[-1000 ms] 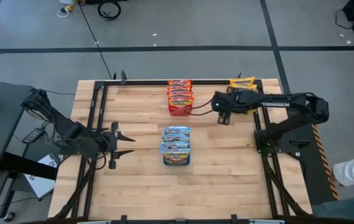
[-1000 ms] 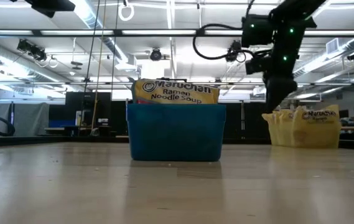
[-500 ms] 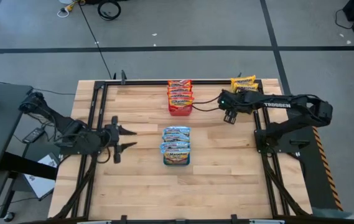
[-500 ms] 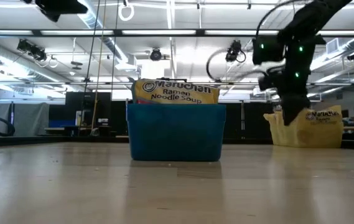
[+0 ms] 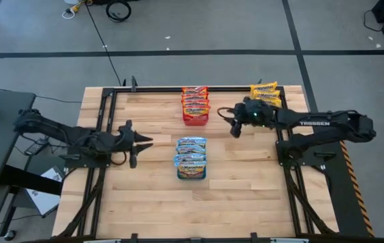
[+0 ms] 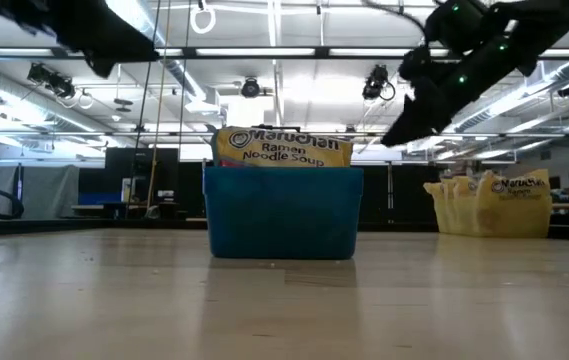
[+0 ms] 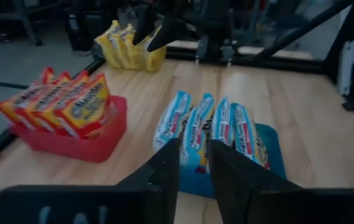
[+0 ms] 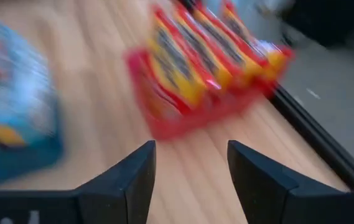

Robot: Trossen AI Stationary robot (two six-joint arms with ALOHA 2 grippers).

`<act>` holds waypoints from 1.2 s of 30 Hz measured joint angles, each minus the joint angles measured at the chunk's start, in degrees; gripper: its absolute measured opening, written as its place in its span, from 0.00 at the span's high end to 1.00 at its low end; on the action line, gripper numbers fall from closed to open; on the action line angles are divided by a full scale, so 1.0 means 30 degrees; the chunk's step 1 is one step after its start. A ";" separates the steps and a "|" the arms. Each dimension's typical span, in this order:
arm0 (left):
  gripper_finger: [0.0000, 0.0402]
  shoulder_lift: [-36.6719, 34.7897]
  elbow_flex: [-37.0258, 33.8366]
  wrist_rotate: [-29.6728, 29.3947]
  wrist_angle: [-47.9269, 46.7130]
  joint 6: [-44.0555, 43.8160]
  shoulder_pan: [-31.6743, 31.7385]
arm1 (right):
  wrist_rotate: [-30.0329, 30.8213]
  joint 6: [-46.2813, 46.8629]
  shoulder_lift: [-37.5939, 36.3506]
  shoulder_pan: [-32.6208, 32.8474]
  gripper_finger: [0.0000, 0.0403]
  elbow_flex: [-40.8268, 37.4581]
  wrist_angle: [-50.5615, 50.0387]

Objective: Sort Maruchan noodles
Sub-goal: Return to Home Position

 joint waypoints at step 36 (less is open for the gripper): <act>0.98 -0.9866 -0.7187 0.4342 0.4873 0.4503 0.5707 | -0.2338 0.0925 -0.9157 0.8036 0.96 -0.4932 0.5183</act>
